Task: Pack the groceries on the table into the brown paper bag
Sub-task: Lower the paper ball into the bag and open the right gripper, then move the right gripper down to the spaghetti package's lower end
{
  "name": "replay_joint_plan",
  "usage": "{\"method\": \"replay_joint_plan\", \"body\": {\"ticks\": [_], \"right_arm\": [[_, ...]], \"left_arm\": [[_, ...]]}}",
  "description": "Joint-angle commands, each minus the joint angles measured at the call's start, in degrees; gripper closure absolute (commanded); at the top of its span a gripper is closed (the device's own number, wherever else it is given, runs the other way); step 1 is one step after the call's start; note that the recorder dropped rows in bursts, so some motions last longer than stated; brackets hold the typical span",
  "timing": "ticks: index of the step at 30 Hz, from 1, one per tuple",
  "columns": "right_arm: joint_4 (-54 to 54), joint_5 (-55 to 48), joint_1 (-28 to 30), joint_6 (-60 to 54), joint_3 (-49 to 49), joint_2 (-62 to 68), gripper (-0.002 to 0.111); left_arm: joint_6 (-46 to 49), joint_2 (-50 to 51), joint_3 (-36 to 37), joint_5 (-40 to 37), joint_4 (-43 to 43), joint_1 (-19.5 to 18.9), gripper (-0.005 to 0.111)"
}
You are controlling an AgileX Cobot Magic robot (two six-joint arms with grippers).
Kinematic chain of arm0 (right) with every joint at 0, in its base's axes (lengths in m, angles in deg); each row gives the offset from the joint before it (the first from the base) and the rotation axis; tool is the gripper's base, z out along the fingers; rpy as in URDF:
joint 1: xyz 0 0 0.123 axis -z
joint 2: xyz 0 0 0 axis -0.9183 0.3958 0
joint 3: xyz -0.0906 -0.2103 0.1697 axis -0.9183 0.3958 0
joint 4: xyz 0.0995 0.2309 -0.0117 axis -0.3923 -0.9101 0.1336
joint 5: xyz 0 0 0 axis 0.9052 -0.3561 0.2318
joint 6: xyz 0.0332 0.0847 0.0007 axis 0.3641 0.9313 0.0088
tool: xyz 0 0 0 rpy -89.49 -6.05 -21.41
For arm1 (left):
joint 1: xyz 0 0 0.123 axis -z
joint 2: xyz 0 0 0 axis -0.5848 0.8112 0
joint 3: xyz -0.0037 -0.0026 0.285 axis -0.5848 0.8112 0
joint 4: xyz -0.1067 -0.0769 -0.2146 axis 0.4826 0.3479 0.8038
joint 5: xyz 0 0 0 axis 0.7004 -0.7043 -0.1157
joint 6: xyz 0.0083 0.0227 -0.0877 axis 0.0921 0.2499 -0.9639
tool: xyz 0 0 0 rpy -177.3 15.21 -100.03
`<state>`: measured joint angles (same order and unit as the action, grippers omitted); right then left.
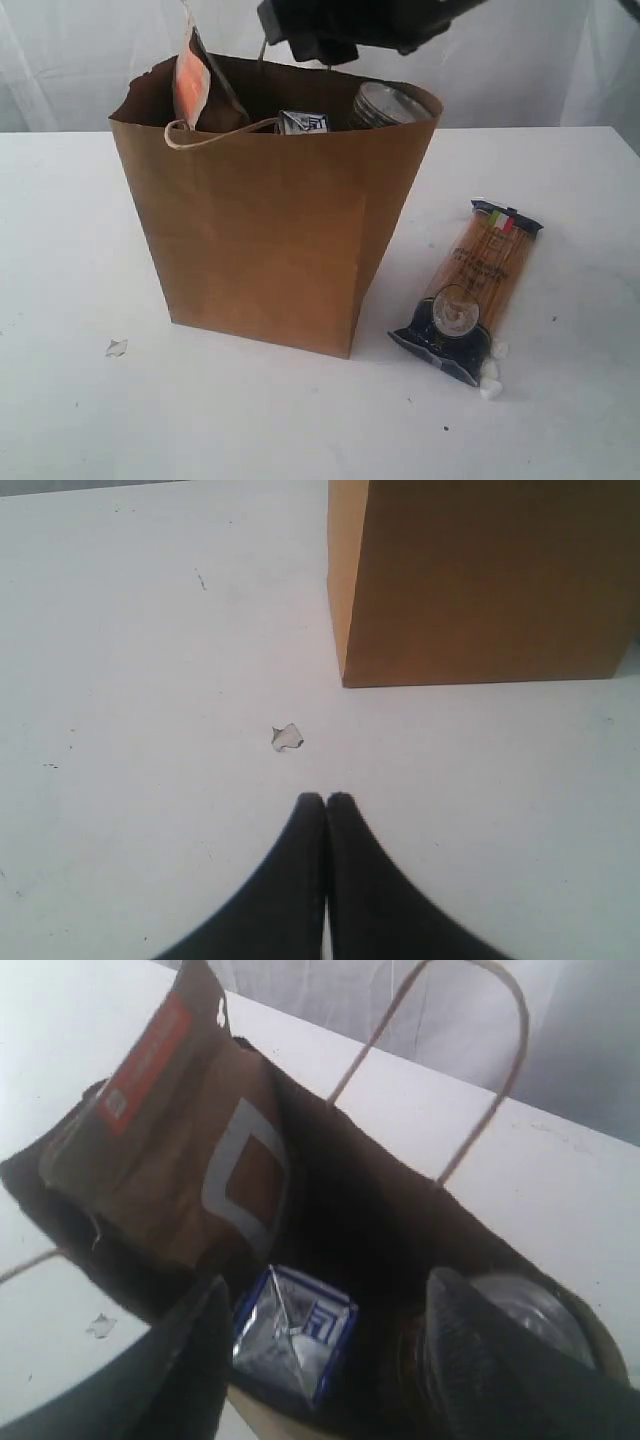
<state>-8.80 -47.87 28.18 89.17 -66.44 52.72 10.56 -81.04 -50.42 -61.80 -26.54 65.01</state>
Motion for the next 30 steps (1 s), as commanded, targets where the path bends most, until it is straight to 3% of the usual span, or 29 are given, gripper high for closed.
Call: {"method": "replay_joint_plan", "body": {"ticks": [1,20,24,30], "right_arm": [[0.6,-0.6,0.3,-0.3,6.2,-7.1,0.054],[12.9,-15.3,0.9,1.5,26.2,-21.4,0.054],[12.9,-13.5,4.2,2.3,31.4,-21.4,0.054],[10.7,-6.3,13.8,3.8,39.8,-19.8,0.054]], "left_arm": [[-0.5,-0.3,0.2,-0.3,-0.2,0.1,0.106],[-0.5,-0.3,0.2,-0.3,-0.2,0.1,0.106],[-0.5,-0.3,0.2,-0.3,-0.2,0.1,0.106],[-0.5,-0.3,0.2,-0.3,-0.2,0.1,0.106]]}}
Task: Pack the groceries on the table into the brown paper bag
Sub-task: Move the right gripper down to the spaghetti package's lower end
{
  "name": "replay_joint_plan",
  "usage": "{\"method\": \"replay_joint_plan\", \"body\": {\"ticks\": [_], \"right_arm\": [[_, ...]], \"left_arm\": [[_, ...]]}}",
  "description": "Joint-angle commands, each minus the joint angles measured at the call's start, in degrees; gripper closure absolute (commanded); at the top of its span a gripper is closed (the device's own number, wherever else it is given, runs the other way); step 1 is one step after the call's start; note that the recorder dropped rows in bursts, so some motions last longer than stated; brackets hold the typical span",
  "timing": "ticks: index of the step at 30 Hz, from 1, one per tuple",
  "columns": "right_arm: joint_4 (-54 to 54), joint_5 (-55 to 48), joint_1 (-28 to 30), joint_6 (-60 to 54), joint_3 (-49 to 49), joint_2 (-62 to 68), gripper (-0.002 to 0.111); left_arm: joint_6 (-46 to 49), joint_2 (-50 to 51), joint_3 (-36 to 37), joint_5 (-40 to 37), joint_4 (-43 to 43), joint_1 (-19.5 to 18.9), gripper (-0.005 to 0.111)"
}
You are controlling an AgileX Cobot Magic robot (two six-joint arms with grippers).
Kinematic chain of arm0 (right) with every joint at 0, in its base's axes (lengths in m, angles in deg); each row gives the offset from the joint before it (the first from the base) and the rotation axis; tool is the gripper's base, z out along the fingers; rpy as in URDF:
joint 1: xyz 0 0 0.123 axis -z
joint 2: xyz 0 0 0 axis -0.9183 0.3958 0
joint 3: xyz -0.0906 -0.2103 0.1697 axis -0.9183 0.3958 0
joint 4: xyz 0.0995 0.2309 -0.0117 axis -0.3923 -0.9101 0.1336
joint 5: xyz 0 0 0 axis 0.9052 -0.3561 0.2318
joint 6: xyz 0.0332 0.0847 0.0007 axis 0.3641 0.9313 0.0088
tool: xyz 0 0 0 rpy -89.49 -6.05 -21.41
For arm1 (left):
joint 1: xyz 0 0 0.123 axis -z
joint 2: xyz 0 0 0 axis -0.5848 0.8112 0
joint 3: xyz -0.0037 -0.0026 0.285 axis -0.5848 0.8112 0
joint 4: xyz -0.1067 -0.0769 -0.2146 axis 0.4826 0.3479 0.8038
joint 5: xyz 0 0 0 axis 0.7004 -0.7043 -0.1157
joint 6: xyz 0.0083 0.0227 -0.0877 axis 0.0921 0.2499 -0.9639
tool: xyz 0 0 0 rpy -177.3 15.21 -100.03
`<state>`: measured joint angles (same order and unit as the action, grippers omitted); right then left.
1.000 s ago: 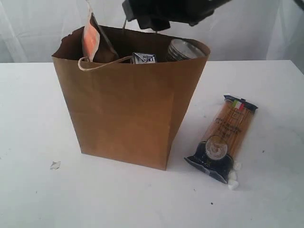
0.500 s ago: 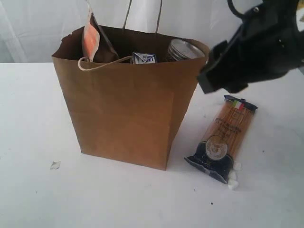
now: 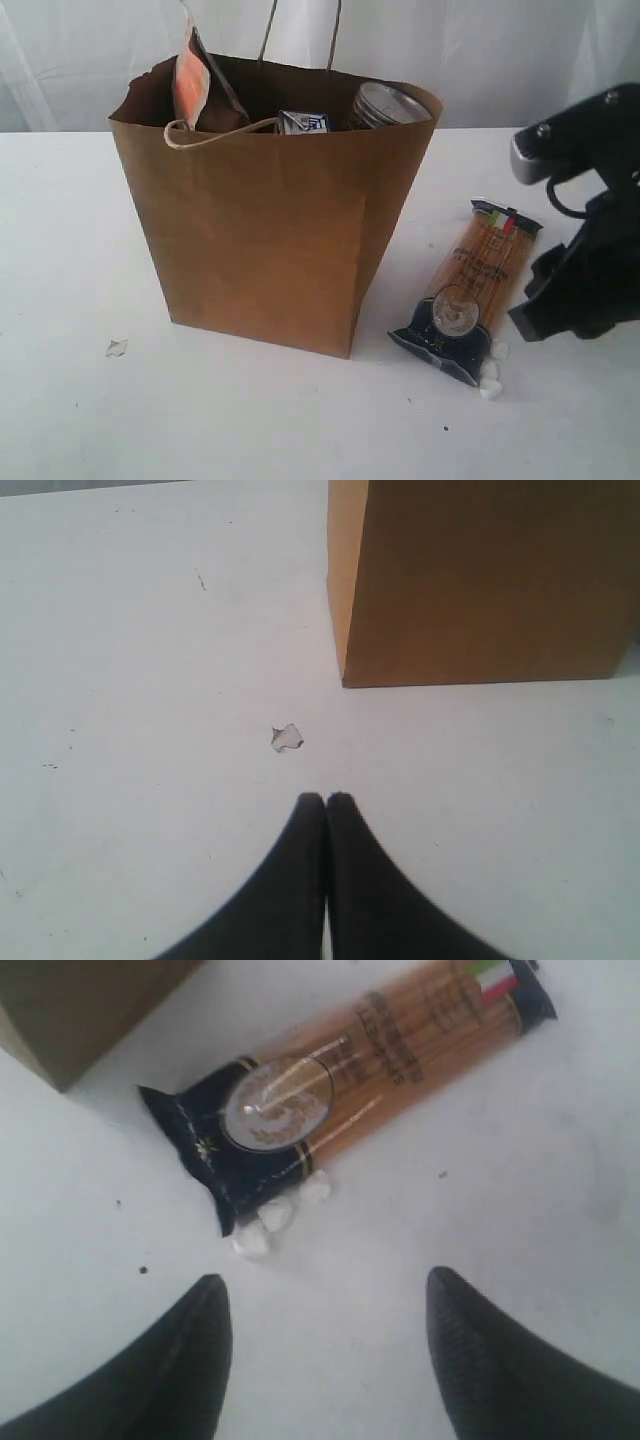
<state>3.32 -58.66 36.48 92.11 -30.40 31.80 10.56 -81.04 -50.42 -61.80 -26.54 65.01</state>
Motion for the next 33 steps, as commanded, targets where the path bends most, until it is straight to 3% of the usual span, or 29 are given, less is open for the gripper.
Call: {"method": "replay_joint_plan", "body": {"ticks": [1,6,11,15,22,33], "right_arm": [[-2.4,5.3,6.9,0.5,4.4,2.1,0.054],[-11.3,8.2,10.2,-9.5,4.7,11.6,0.054],[-11.6,11.2,10.2,-12.1,4.3,19.9,0.055],[-10.8,14.9,10.2,-12.4,4.3,24.0,0.065],[-10.4,22.1,13.8,-12.3,4.3,28.1,0.066],[-10.4,23.2,14.3,-12.3,1.0,35.5,0.066]], "left_arm": [[-0.5,-0.3,0.2,-0.3,-0.2,0.1,0.106],[-0.5,-0.3,0.2,-0.3,-0.2,0.1,0.106],[-0.5,-0.3,0.2,-0.3,-0.2,0.1,0.106],[-0.5,-0.3,0.2,-0.3,-0.2,0.1,0.106],[-0.5,-0.3,0.2,-0.3,-0.2,0.1,0.106],[-0.5,-0.3,0.2,-0.3,-0.2,0.1,0.106]]}}
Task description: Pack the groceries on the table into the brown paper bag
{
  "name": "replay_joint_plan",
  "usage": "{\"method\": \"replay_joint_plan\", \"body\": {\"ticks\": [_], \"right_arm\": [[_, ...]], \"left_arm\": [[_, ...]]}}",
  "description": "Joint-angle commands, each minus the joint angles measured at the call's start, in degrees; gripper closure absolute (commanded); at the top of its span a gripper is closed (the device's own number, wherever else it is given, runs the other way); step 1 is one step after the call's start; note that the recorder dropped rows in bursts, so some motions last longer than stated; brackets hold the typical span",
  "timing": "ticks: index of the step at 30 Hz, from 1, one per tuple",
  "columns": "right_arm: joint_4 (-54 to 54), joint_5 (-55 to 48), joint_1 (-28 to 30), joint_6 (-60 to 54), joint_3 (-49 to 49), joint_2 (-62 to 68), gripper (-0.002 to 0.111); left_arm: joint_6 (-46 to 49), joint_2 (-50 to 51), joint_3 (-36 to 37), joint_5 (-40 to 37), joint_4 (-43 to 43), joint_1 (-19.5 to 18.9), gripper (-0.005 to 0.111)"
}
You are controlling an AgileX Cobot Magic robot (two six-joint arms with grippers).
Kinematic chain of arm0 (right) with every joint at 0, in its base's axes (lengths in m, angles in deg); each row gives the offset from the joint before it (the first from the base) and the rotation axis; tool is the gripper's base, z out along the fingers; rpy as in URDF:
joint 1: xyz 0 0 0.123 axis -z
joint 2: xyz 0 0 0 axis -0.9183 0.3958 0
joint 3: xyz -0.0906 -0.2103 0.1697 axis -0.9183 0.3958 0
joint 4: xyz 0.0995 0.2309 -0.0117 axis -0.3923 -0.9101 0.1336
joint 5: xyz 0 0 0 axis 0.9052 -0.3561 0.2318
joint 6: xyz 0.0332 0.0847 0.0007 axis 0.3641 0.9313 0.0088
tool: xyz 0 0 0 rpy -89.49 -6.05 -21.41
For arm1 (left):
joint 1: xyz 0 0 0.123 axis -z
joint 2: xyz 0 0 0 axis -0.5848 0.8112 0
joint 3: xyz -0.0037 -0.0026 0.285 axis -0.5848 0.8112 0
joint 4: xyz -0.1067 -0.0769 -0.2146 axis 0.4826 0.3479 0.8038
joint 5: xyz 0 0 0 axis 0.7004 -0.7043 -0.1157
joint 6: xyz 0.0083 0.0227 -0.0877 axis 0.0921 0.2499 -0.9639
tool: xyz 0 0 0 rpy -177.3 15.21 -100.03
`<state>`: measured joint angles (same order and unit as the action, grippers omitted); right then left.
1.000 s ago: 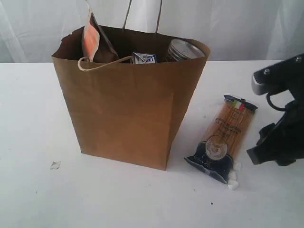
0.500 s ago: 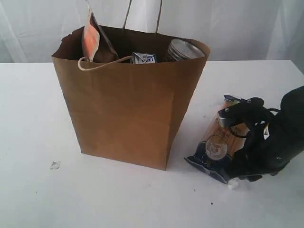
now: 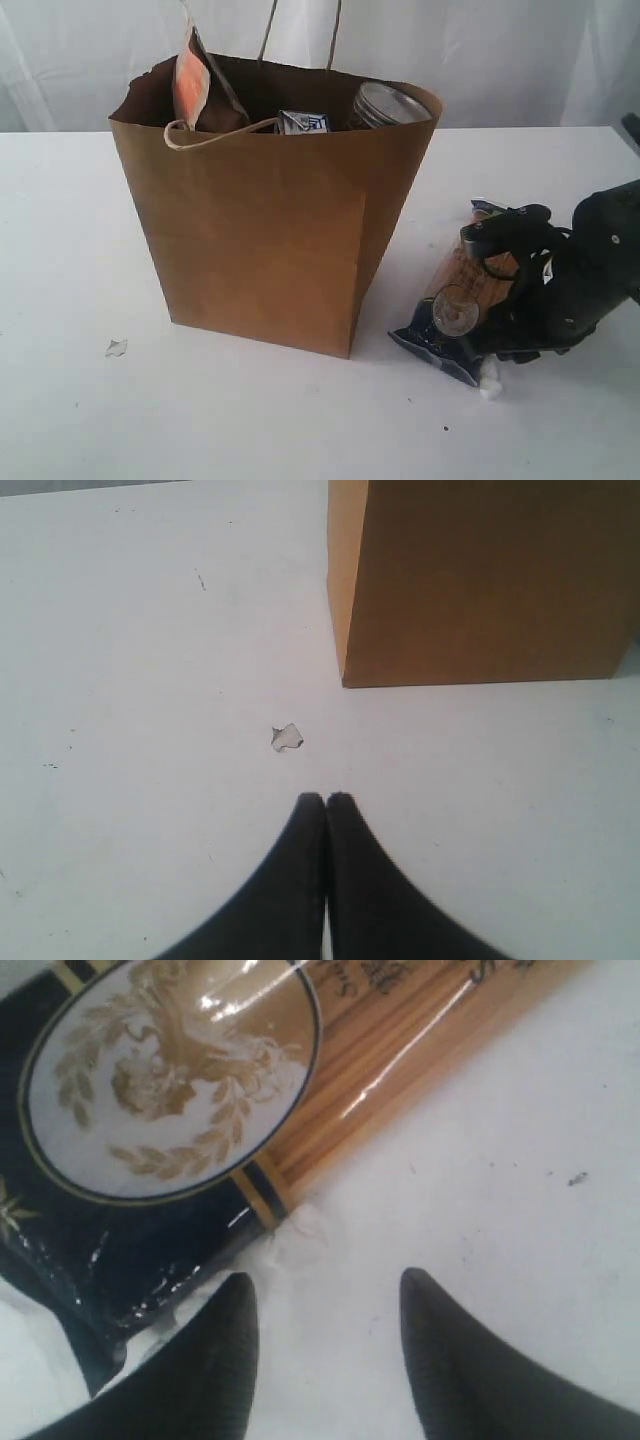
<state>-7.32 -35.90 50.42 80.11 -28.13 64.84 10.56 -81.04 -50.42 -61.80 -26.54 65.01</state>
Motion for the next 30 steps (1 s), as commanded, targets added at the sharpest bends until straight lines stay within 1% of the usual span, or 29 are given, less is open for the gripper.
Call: {"method": "replay_joint_plan", "body": {"ticks": [1,7,13,15,17,21,25,30], "right_arm": [[0.2,0.4,0.4,-0.3,-1.4,2.9,0.066],[0.2,1.4,0.4,-0.3,-2.0,5.4,0.066],[0.0,3.9,0.4,-0.3,-2.0,6.5,0.074],[-0.4,4.1,0.4,-0.3,-2.0,6.9,0.081],[-0.9,4.2,0.4,-0.3,-2.0,7.1,0.097],[-1.5,2.9,0.4,-0.3,-2.0,6.8,0.108],[-1.7,1.0,0.4,0.2,-1.7,4.1,0.108],[-1.9,-1.9,0.4,4.5,-1.7,-3.3,0.108]], "left_arm": [[-0.5,-0.3,0.2,-0.3,-0.2,0.1,0.106],[-0.5,-0.3,0.2,-0.3,-0.2,0.1,0.106],[-0.5,-0.3,0.2,-0.3,-0.2,0.1,0.106],[-0.5,-0.3,0.2,-0.3,-0.2,0.1,0.106],[-0.5,-0.3,0.2,-0.3,-0.2,0.1,0.106],[-0.5,-0.3,0.2,-0.3,-0.2,0.1,0.106],[-0.5,-0.3,0.2,-0.3,-0.2,0.1,0.106],[-0.5,-0.3,0.2,-0.3,-0.2,0.1,0.106]]}}
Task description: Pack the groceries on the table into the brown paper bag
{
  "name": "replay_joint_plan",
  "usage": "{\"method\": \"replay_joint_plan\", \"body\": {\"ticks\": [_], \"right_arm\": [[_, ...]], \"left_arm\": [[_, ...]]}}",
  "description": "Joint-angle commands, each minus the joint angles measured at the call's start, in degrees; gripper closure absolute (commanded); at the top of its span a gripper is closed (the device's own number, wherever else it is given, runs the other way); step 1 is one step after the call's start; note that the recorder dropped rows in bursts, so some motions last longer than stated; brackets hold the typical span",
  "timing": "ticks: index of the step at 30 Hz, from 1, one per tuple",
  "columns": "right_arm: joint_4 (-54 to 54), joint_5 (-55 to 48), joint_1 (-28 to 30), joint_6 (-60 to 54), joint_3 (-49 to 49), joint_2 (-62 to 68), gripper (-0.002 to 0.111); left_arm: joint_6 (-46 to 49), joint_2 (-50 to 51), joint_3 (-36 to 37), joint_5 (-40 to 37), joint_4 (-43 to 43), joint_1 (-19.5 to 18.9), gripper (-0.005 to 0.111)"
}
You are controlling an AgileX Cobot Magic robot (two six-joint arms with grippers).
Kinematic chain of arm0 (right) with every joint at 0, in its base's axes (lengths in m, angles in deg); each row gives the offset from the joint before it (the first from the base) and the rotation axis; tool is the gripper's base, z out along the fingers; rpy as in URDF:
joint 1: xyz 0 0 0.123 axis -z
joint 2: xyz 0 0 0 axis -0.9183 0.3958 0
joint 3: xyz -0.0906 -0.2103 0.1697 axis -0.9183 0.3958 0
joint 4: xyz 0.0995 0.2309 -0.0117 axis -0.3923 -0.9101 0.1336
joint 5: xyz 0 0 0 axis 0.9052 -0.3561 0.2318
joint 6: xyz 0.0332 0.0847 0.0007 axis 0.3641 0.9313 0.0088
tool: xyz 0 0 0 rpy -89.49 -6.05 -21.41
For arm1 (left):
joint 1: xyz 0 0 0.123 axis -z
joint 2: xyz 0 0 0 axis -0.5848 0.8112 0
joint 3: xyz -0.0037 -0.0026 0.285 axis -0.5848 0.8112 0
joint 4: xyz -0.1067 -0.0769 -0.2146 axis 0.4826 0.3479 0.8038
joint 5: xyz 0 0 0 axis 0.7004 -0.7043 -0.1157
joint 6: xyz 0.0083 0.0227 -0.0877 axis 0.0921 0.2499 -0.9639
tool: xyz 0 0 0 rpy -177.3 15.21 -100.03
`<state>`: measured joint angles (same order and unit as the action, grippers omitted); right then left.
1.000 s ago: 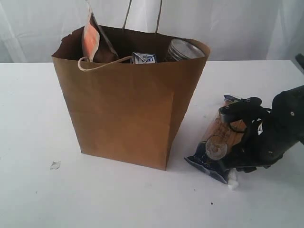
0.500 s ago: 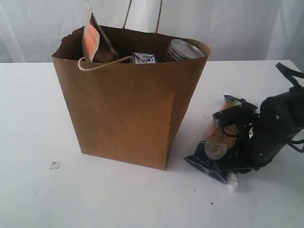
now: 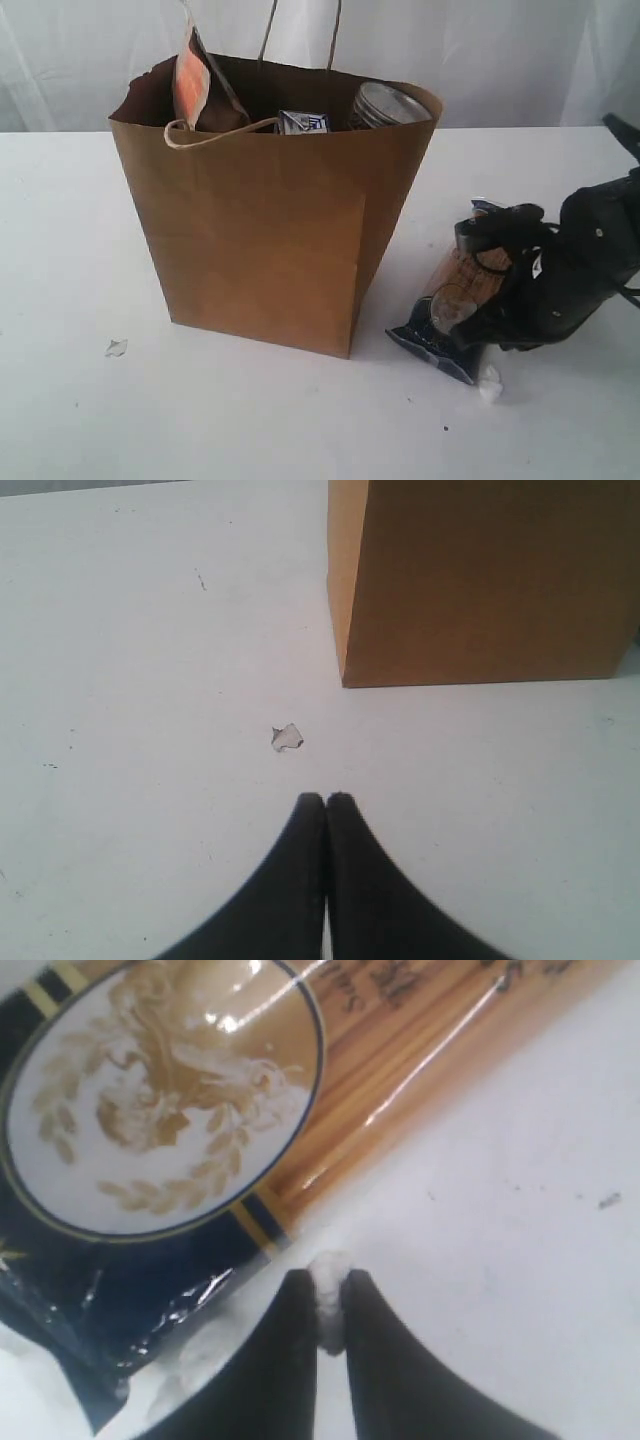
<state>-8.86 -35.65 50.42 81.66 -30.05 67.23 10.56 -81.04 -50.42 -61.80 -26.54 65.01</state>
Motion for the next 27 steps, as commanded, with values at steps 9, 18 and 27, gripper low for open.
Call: {"method": "replay_joint_plan", "body": {"ticks": [9,18,27], "right_arm": [[-2.2,-5.7,0.3,2.7,0.2,-23.8,0.108],[-2.5,-5.1,0.3,2.5,-2.6,-36.7,0.108],[-4.3,-5.6,-5.8,0.1,-12.6,-35.6,0.108]], "left_arm": [[-0.5,-0.3,0.2,-0.3,-0.2,0.1,0.106],[-0.5,-0.3,0.2,-0.3,-0.2,0.1,0.106],[-0.5,-0.3,0.2,-0.3,-0.2,0.1,0.106]]}}
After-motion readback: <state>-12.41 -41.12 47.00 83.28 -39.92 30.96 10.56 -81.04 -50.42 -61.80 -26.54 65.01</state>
